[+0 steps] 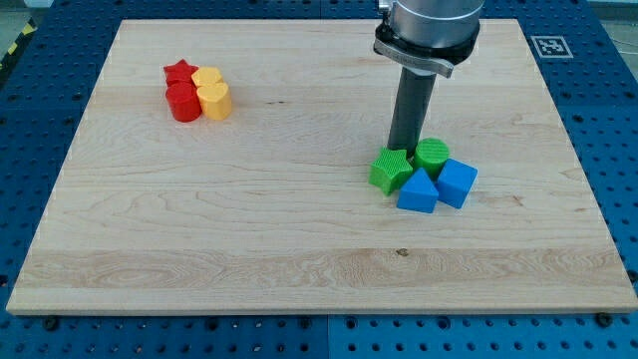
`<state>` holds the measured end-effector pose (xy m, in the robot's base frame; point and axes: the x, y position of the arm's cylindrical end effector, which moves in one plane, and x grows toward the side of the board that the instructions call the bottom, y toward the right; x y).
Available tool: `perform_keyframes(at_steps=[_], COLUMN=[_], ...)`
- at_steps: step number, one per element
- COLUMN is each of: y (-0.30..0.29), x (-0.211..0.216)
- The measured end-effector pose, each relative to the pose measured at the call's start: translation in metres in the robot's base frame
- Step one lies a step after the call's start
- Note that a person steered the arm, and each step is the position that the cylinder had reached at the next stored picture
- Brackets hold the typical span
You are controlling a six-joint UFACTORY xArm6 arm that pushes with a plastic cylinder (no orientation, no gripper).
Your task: Separate the green blocks
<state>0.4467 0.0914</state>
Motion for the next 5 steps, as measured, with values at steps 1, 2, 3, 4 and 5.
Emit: perform_keyframes(at_steps=[1,2,3,4,5], y=[0.002,0.015,0.030,0.041,0.062], x=[0.010,0.025,0.036,0.046,0.057])
